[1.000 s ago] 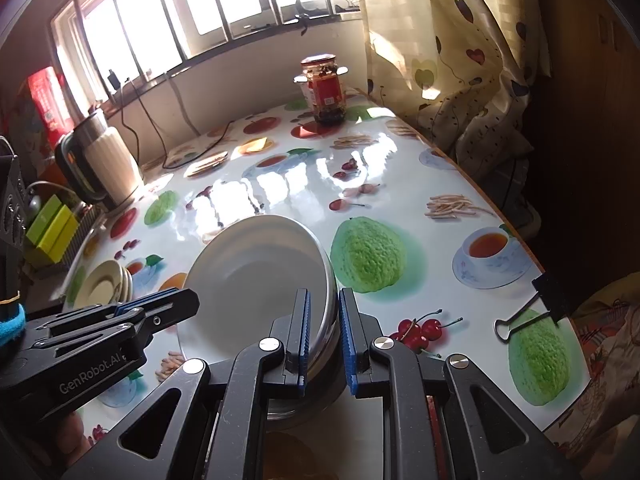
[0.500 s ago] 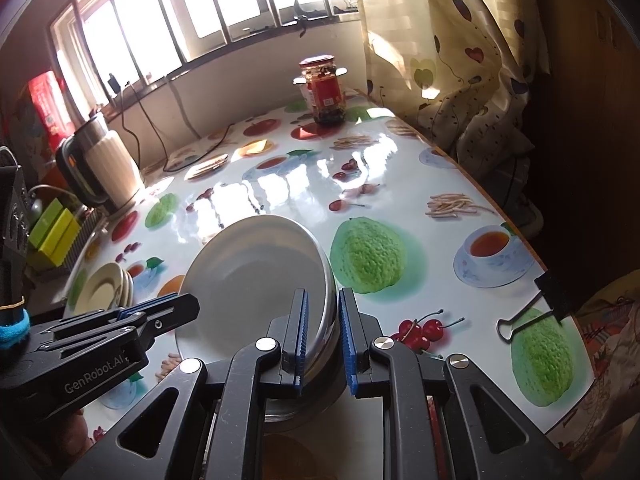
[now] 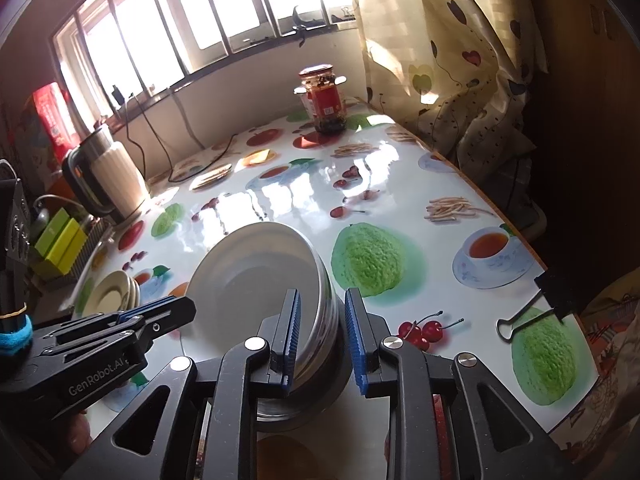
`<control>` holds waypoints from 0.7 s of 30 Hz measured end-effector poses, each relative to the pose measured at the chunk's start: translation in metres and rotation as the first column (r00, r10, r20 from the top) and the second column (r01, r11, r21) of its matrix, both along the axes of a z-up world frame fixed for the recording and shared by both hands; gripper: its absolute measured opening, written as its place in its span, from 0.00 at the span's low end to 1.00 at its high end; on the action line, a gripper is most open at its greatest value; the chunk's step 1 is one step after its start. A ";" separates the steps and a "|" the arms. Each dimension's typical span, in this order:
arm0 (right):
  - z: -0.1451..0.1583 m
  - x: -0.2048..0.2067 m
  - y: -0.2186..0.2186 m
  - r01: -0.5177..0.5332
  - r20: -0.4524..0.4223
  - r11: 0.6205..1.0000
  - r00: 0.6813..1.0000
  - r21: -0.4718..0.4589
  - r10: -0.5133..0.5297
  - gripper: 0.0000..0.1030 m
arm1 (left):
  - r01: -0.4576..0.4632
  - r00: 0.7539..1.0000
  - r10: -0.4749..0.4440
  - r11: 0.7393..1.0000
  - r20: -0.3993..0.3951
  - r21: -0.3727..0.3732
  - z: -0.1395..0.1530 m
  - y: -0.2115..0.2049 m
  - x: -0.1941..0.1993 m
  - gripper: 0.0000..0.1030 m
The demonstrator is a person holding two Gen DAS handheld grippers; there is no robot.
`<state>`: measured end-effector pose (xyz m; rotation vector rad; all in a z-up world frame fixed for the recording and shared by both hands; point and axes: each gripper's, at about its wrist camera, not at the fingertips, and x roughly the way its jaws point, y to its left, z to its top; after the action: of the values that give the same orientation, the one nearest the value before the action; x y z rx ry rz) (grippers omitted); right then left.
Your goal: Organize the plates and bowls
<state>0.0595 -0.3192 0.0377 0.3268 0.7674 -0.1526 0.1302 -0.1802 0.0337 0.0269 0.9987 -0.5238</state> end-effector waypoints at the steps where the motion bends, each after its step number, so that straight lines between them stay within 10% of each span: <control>1: 0.001 -0.001 0.000 -0.001 0.005 1.000 1.000 0.002 0.001 0.26 | -0.002 1.000 0.002 1.000 0.006 0.003 0.000 0.000 -0.001 0.15; 21: 0.006 -0.029 -0.001 0.022 0.070 1.000 0.997 0.009 -0.022 0.40 | -0.047 0.993 0.046 0.999 0.105 0.009 0.008 0.020 -0.025 0.29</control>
<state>0.0302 -0.3204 0.0434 0.3468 0.6950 -0.1577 0.1057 -0.1599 0.0419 0.0403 0.8978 -0.4693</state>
